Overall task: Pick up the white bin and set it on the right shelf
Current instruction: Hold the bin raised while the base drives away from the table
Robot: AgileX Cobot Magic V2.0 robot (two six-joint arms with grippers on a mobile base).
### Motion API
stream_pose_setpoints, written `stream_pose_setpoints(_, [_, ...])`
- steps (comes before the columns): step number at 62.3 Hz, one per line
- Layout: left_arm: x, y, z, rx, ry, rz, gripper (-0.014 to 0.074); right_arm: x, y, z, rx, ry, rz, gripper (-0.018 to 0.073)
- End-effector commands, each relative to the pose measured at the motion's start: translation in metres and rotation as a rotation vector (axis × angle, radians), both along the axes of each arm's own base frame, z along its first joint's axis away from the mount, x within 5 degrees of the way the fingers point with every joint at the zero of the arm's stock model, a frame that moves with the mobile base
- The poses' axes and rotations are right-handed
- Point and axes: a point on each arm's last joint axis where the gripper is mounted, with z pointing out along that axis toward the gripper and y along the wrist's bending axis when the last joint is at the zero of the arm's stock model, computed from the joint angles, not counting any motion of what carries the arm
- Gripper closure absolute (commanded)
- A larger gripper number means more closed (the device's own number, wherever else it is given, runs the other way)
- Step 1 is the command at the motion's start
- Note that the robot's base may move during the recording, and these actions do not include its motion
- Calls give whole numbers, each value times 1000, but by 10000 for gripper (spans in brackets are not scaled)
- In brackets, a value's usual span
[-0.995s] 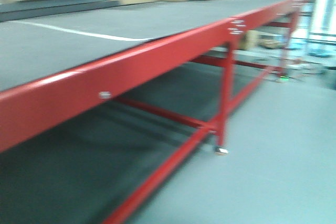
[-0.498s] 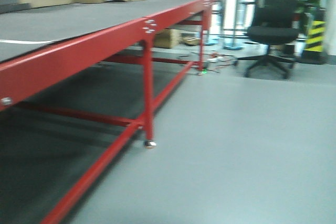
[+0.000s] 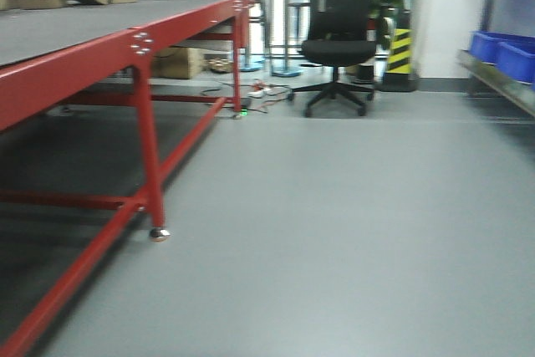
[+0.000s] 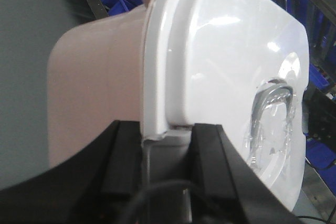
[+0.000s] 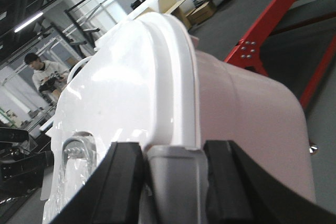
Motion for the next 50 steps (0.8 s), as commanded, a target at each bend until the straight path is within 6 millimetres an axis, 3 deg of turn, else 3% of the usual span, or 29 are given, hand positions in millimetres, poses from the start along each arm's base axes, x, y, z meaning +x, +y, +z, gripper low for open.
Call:
stream_pose_setpoints(1, [-56,-31,32,-90,-61,-399,722,-36,33,24,39,-103,349,500])
stream_pose_setpoints(50, [-56,-31,32,-90,-61,-399,722,-37,33,24,38,-104,350,500])
